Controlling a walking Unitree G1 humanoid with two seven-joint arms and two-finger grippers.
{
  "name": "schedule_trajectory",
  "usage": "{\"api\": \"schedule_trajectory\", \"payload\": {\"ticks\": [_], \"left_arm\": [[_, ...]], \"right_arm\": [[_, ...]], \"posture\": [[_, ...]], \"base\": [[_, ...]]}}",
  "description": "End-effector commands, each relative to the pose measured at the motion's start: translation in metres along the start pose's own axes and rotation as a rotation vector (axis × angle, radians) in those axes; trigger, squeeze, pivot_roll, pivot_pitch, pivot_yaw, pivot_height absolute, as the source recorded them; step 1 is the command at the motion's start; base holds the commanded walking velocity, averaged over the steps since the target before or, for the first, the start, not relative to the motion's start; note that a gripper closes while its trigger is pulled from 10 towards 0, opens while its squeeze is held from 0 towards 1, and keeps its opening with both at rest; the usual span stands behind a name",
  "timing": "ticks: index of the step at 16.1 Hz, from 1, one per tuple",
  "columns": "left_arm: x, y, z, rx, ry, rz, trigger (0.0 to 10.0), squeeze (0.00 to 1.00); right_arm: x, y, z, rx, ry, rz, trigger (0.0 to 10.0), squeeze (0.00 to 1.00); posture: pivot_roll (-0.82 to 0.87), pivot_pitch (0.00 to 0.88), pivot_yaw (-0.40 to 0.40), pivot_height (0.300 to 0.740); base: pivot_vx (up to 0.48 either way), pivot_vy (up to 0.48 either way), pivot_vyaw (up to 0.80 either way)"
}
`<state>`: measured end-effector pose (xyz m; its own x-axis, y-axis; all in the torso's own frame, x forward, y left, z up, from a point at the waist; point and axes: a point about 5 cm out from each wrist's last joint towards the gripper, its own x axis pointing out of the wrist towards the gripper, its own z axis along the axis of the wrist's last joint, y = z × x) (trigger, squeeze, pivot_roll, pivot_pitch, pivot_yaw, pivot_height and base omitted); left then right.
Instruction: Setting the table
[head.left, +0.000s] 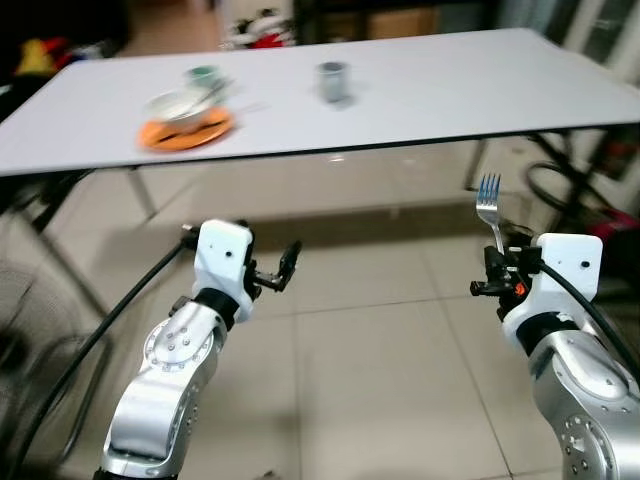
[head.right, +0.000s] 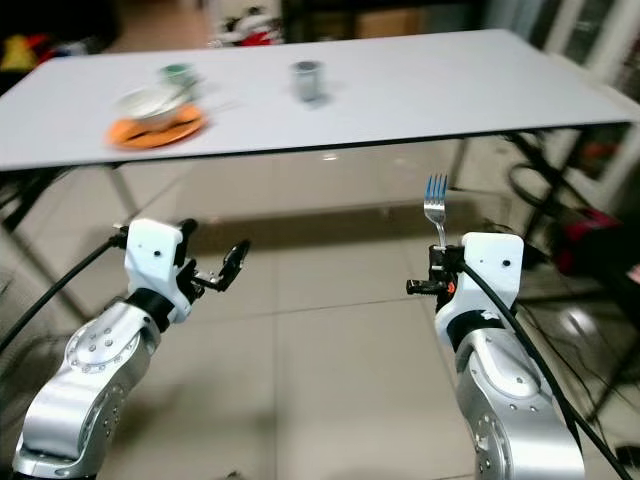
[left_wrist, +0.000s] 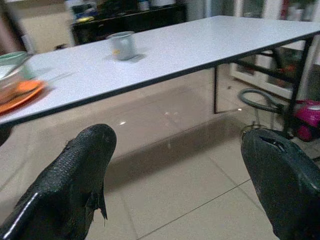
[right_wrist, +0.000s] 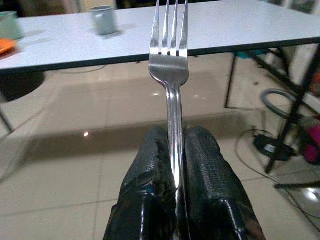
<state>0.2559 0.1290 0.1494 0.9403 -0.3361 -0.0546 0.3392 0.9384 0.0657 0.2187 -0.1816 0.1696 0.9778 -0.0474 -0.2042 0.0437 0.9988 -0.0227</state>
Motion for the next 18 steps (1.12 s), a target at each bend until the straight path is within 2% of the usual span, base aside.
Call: {"api": "schedule_trajectory", "payload": {"ticks": [1, 7, 9, 12, 18], "left_arm": [[-0.002, -0.001, 0.002, 0.01, -0.013, 0.007, 10.0, 0.0], [-0.017, 0.017, -0.006, 0.035, 0.015, 0.094, 10.0, 0.0], [-0.02, 0.019, -0.005, 0.038, 0.013, 0.1, 10.0, 0.0], [-0.021, 0.019, -0.005, 0.044, 0.015, 0.102, 10.0, 0.0], [-0.012, 0.018, 0.001, 0.041, -0.005, 0.092, 10.0, 0.0]], "right_arm": [[-0.002, -0.001, 0.0, -0.005, -0.002, 0.007, 10.0, 0.0], [0.003, 0.008, -0.011, 0.003, 0.035, 0.097, 10.0, 0.0], [0.004, 0.007, -0.015, 0.01, 0.046, 0.102, 10.0, 0.0], [0.009, 0.007, -0.018, 0.045, 0.055, 0.086, 10.0, 0.0], [0.012, 0.007, -0.015, 0.027, 0.03, 0.085, 10.0, 0.0]], "posture": [[0.0, 0.0, 0.056, 0.74], [0.04, 0.0, 0.03, 0.74], [0.06, 0.0, 0.017, 0.74], [0.07, 0.0, 0.027, 0.74], [0.06, 0.0, 0.041, 0.74]], "base": [[0.296, 0.0, 0.0], [0.331, 0.0, 0.0], [0.375, 0.0, 0.0], [0.38, 0.0, 0.0], [0.377, 0.0, 0.0]]}}
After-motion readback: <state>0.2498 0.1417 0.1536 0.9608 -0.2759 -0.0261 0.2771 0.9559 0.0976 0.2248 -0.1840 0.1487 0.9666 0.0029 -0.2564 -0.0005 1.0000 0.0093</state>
